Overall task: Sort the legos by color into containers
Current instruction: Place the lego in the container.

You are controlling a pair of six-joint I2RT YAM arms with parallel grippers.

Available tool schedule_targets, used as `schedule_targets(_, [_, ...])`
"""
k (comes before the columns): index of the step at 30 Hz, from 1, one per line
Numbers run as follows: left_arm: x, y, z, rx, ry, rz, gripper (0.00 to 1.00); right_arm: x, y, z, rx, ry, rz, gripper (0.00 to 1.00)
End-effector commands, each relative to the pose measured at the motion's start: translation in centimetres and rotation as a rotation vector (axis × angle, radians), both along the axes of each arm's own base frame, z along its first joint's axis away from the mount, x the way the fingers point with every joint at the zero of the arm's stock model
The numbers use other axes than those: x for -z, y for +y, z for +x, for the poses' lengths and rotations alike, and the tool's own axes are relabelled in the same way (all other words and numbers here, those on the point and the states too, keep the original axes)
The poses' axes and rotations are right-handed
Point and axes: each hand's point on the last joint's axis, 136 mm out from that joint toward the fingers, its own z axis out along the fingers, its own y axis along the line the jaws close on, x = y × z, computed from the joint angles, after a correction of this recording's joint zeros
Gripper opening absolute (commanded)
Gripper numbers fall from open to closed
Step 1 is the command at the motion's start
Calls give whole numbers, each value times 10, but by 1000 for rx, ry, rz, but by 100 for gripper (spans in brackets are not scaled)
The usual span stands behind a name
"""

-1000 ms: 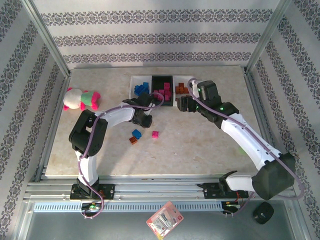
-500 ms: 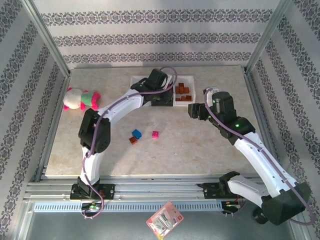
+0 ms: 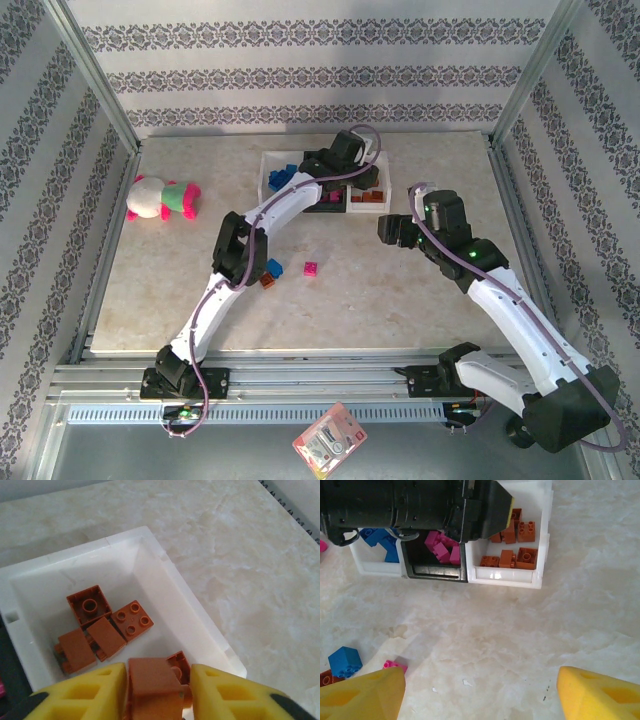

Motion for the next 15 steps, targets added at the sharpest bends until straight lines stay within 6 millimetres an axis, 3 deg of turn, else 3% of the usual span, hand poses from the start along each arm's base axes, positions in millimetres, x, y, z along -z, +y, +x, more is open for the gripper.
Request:
schedule_targets(1, [-33, -7, -6, 11, -19, -35, 61, 5, 3, -6, -27, 19, 22, 80])
schedule_targets(4, [-60, -6, -17, 35, -27, -59, 78, 17, 13, -16, -103, 46, 30, 80])
schedule_targets(10, [-109, 17, -40, 11, -95, -81, 97, 53, 37, -40, -235, 77, 1, 82])
schedule_targets(15, [-122, 53, -72, -45, -110, -85, 99, 89, 70, -51, -356, 42, -103, 85])
